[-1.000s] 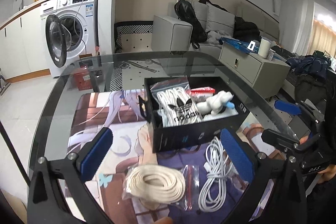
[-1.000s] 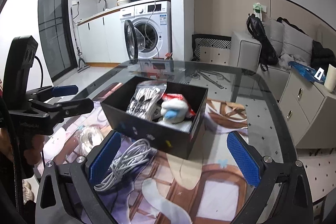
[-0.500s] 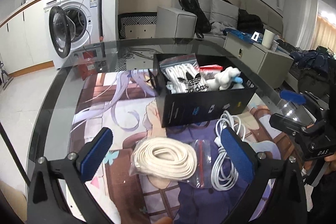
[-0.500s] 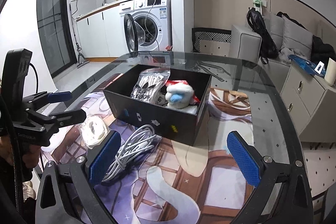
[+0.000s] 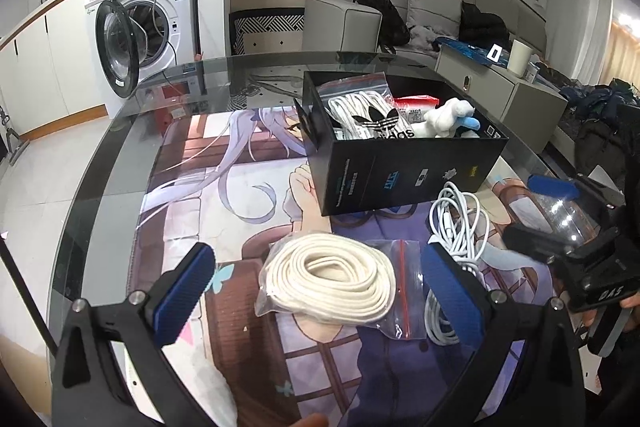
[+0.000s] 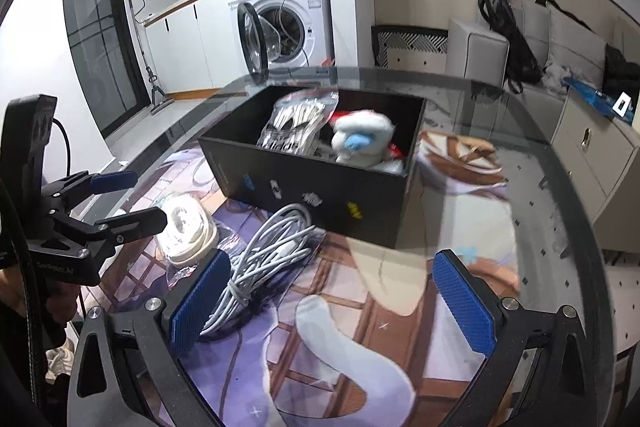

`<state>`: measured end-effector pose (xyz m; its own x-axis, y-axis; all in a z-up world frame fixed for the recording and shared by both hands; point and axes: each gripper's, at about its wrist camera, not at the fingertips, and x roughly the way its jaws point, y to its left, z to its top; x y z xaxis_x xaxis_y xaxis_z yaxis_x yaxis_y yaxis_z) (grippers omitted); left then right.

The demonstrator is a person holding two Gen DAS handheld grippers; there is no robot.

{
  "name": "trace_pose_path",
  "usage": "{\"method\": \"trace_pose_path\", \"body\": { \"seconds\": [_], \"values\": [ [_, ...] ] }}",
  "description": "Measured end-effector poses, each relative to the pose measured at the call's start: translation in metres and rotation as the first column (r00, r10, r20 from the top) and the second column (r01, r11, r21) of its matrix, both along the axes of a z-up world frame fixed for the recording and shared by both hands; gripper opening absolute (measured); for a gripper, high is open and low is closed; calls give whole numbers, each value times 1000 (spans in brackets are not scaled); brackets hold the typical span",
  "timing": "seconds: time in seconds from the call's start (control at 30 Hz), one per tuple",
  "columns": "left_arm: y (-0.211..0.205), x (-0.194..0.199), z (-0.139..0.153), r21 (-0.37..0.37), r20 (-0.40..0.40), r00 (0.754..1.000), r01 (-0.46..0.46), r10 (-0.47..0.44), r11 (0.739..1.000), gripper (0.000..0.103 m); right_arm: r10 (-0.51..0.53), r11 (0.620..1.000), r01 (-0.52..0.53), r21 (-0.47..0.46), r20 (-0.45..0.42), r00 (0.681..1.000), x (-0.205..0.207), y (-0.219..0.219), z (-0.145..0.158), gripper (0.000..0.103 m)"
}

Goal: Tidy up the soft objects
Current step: 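Move the right gripper over the white cable coil while the left gripper moves over the rope bag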

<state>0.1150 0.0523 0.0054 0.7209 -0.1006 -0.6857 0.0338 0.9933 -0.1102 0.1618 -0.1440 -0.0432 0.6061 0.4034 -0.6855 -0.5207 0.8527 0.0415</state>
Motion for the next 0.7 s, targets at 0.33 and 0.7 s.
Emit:
{"method": "trace_pose_path", "body": {
  "seconds": [0.33, 0.7],
  "values": [
    [2, 2, -5, 0, -20, 1000, 0, 0, 1000, 103, 35, 999, -34, 7, -40, 999, -1, 25, -13, 103],
    [9, 6, -10, -15, -42, 999, -25, 25, 1000, 103, 26, 999, -23, 29, -113, 993, 5, 40, -27, 103]
  ]
}}
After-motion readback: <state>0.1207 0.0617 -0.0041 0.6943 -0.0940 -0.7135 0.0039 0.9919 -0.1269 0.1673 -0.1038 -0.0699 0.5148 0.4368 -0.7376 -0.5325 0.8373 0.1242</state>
